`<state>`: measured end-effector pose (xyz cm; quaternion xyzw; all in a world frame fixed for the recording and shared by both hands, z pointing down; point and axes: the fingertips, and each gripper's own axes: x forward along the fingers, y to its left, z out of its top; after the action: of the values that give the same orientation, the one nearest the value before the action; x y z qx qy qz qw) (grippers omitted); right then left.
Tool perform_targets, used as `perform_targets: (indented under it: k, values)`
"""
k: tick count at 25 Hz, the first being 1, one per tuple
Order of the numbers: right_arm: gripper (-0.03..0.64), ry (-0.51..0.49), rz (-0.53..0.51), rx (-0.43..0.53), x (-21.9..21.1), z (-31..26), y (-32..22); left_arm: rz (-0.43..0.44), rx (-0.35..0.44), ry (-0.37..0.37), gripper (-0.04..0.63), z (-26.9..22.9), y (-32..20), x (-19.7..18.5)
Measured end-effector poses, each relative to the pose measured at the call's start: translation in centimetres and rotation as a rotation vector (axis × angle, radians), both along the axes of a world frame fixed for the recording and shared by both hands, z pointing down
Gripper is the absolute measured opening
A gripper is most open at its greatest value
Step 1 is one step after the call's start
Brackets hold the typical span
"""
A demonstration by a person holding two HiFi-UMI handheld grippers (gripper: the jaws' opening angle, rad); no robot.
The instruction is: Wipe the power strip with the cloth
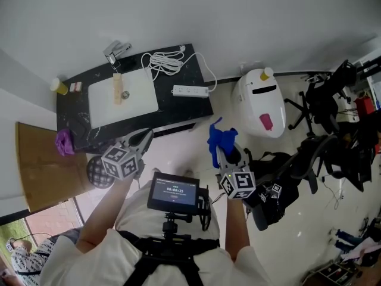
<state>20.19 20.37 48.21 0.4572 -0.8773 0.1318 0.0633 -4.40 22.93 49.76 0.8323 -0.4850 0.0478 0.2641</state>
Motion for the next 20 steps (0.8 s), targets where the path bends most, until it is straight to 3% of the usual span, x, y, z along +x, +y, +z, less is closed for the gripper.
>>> perform_targets:
  k: [20]
  values:
    - [0.104, -0.001, 0.039, -0.001, 1.2, 0.2, 0.0, 0.023, 0.002, 0.004, 0.0, 0.0, -0.5, 0.7]
